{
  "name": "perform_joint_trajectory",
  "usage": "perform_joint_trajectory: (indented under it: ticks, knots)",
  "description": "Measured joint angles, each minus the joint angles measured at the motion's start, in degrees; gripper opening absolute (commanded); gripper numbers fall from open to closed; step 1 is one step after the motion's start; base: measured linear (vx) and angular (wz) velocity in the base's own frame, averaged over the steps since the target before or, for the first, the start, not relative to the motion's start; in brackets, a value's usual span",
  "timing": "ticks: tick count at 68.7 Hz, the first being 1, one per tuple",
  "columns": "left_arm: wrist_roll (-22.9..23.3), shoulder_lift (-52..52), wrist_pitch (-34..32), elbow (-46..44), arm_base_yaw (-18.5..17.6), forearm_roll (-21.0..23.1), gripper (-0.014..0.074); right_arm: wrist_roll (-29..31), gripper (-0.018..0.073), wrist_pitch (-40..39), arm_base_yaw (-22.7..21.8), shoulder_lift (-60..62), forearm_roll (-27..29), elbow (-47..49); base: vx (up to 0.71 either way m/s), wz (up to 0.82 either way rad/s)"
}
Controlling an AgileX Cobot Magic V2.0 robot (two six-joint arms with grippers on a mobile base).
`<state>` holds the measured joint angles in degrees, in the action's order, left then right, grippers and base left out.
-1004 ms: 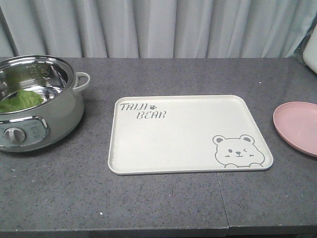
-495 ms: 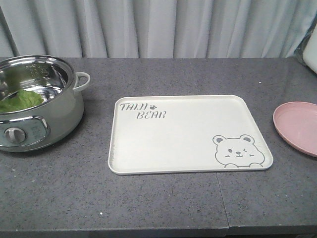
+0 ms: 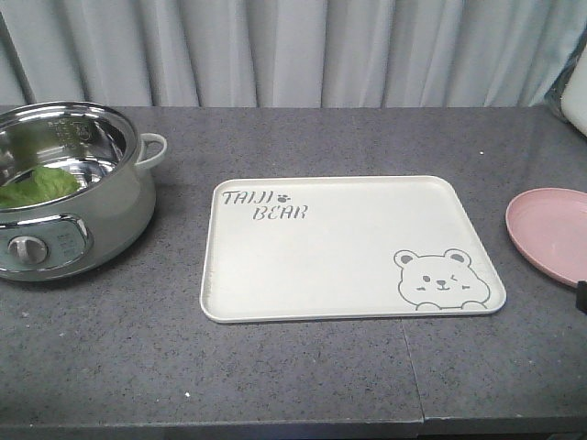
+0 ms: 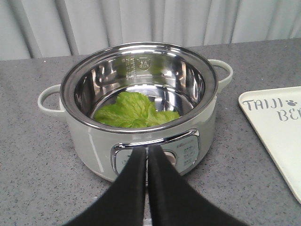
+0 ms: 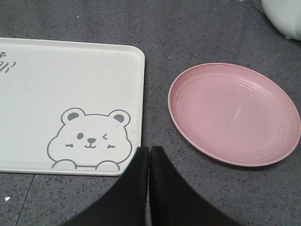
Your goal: Transfer vegetables to tray and serve
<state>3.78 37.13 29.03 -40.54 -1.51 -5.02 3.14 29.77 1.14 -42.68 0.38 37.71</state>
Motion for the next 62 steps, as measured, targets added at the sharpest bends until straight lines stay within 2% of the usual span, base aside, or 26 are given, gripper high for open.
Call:
perform_joint_trajectory:
  ticks: [10, 16, 21, 34, 42, 48, 62]
  knots:
    - [0.0, 0.0, 0.0, 0.0, 0.0, 0.0, -0.0003, 0.0, -0.0003, 0.0, 0.0, 0.0, 0.5, 0.0, 0.0, 0.0]
    - [0.0, 0.0, 0.0, 0.0, 0.0, 0.0, 0.003, 0.0, 0.0027, 0.0, 0.0, 0.0, 0.5, 0.0, 0.0, 0.0]
    - [0.0, 0.0, 0.0, 0.0, 0.0, 0.0, 0.0097, -0.2, 0.0115, 0.0, 0.0, 0.0, 0.5, 0.0, 0.0, 0.0]
    - [0.0, 0.0, 1.5, 0.0, 0.0, 0.0, 0.0404, -0.2, 0.0463, 0.0, 0.0, 0.0, 0.0, 0.0, 0.0, 0.0]
    - [0.0, 0.0, 1.9, 0.0, 0.0, 0.0, 0.0526, -0.2, 0.0582, -0.1, 0.0, 0.0, -0.4, 0.0, 0.0, 0.0]
    - [0.0, 0.0, 1.9, 0.0, 0.0, 0.0, 0.0558, -0.2, 0.0608, -0.1, 0.0, 0.0, -0.4, 0.0, 0.0, 0.0]
    - [0.0, 0.0, 1.5, 0.0, 0.0, 1.6, 0.0556, -0.2, 0.0576, -0.1, 0.0, 0.0, -0.4, 0.0, 0.0, 0.0]
